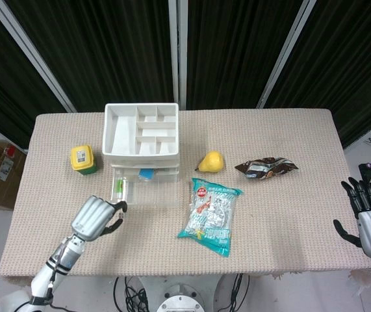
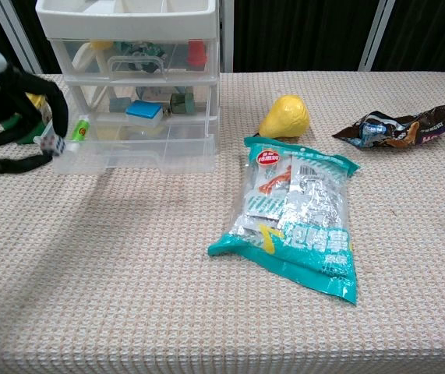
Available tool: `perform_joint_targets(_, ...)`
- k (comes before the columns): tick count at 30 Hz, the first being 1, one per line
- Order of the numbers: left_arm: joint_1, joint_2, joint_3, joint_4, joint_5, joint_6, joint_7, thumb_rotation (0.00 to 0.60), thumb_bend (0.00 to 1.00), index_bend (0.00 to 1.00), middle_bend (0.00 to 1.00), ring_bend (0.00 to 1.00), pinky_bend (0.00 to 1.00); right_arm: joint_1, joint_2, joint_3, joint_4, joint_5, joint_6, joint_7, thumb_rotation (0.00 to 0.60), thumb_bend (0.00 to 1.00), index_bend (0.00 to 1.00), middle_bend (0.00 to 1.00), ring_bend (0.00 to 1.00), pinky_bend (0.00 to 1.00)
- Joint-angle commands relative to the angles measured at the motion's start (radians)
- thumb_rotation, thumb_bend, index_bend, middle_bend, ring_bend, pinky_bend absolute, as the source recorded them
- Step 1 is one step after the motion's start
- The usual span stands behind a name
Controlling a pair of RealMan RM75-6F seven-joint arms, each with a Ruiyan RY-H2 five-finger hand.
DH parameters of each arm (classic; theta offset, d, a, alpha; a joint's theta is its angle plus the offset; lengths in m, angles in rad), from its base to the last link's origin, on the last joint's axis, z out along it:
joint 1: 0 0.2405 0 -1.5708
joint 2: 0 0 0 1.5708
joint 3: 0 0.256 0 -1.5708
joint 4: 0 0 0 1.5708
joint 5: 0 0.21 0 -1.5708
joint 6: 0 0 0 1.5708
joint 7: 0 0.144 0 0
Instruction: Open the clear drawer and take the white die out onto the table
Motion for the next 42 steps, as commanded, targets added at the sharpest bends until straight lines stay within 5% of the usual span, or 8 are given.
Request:
perform_joint_targets(1,-0.010,-0.062,0.024,0.033,0.020,-0.089,0.037,0.600,0.34,0.55,0.83,0.97,1.00,0.001,0.000,-0.003,-0.004,-0.005,0.000,-0.005,0.600,0.22,0.00,0.03,0.00,0.00)
perform_joint_targets(7,-0.053,-0.153,-0.011,0.101,0.004,-0.185,0.105,0.600,0.33,0.51,0.83,0.97,1.00,-0.008,0.009,-0.005,-0.013,-0.012,0.019,-0.007,0.600,0.22,0.00,0.03,0.00,0.00)
perform_joint_targets(14,-0.073,-0.187,-0.039,0.097,-0.026,-0.233,0.165,0.600,0.21,0.31,0.77,0.93,1.00,-0.018,0.010,-0.009,-0.006,-0.011,0.029,0.004,0.600,0.23,0.00,0.03,0.00,0.00)
perform_joint_targets(23,0.046,-0.045,-0.070,-0.008,0.069,0.065,0.095,0.600,0.07,0.29,0.62,0.76,0.97,-0.019,0.013,-0.009,0.002,-0.016,0.032,0.015,0.600,0.23,0.00,0.03,0.00,0.00)
perform_joint_targets(25,0.095,0.020,-0.102,-0.015,0.054,0.167,0.024,0.600,0.07,0.32,0.60,0.71,0.90,-0.014,0.012,-0.011,0.004,-0.021,0.025,0.015,0.600,0.23,0.00,0.03,0.00,0.00)
perform_joint_targets(27,0.135,0.079,-0.126,0.001,0.005,0.218,-0.043,0.600,0.06,0.33,0.54,0.60,0.70,-0.005,0.012,-0.016,0.006,-0.033,0.012,0.016,0.600,0.24,0.00,0.03,0.00,0.00)
perform_joint_targets(32,0.212,0.177,-0.134,0.094,-0.145,0.204,-0.162,0.600,0.05,0.32,0.31,0.29,0.29,0.016,0.012,-0.023,0.020,-0.059,-0.010,0.050,0.600,0.24,0.00,0.02,0.00,0.00)
perform_joint_targets(42,0.383,0.178,-0.032,0.181,-0.163,0.249,-0.255,0.600,0.05,0.28,0.23,0.22,0.20,0.016,-0.047,-0.030,0.080,-0.063,0.000,0.090,0.600,0.24,0.00,0.00,0.00,0.00)
